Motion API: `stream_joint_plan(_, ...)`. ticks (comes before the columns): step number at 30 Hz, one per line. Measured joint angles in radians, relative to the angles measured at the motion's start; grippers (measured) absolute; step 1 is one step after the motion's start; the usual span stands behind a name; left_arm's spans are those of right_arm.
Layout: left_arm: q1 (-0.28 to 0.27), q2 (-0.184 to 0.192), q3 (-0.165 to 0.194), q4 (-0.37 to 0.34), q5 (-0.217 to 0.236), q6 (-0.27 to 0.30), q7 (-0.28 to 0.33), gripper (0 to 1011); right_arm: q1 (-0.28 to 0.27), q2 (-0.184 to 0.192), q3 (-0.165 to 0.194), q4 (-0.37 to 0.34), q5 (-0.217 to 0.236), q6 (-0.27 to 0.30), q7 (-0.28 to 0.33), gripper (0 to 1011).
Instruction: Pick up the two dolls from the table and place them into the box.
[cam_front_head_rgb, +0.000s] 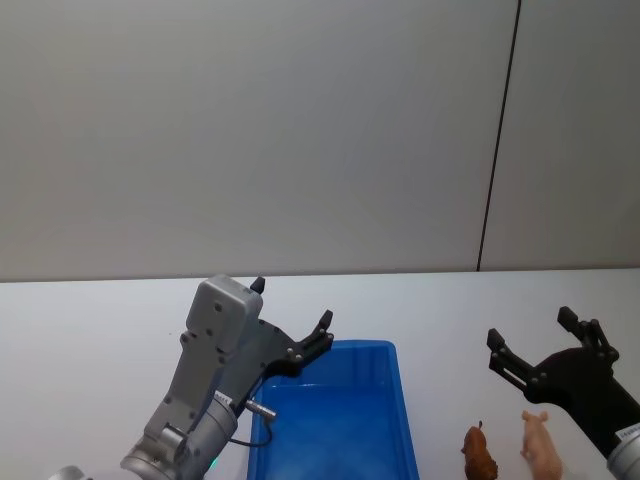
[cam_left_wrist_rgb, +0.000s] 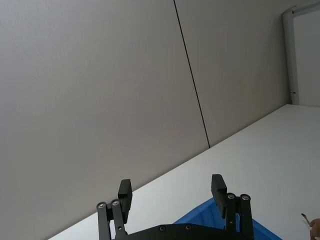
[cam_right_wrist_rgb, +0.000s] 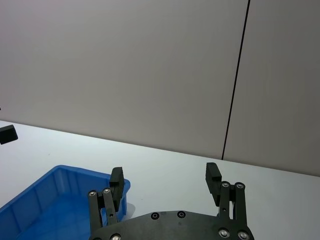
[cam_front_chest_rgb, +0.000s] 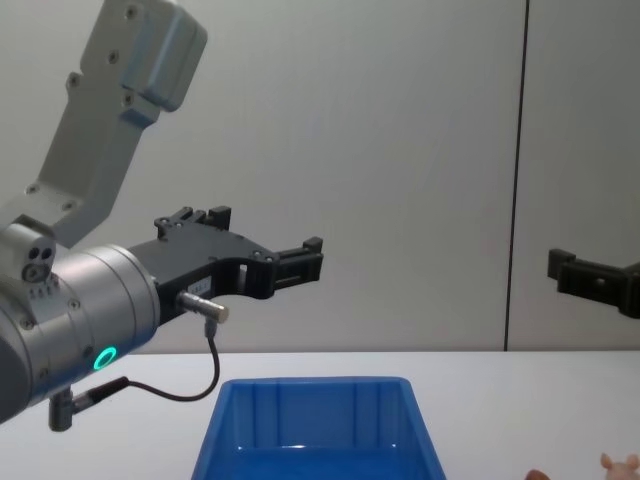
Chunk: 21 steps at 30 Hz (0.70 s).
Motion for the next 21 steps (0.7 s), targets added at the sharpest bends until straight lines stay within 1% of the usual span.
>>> stream_joint_plan(21,0.0,0.0,0.0,0.0,0.0,0.0,0.0,1000,0.0,0.0,0.0,0.0,0.0,0.0,0.0,1008)
